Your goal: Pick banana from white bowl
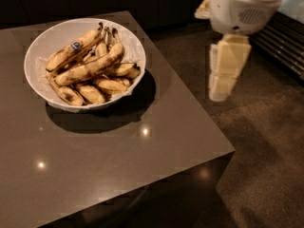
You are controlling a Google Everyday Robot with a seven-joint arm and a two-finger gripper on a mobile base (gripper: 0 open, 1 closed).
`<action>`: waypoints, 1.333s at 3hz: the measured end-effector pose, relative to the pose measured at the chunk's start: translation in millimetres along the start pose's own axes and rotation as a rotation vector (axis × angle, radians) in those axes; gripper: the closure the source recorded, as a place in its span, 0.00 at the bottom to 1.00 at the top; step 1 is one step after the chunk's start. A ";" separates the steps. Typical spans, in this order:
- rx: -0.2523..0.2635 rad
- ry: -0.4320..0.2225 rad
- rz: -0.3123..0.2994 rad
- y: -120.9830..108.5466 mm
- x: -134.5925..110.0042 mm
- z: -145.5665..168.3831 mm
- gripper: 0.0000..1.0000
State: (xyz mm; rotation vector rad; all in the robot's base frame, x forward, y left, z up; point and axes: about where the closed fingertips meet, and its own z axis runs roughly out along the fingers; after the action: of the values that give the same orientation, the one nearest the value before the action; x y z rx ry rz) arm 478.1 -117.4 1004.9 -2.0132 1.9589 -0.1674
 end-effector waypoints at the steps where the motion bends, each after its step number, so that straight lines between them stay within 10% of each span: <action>1: -0.003 -0.041 -0.070 -33.0 -45.1 3.3 0.00; 4: 0.010 -0.073 -0.187 -67.9 -108.8 24.7 0.00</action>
Offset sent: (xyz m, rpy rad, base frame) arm 0.0536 0.1240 0.0094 -0.0315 0.0378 0.2420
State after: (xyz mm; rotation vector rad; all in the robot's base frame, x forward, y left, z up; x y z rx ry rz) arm 544.9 -5.8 1018.2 -2.1627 1.7223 -0.1445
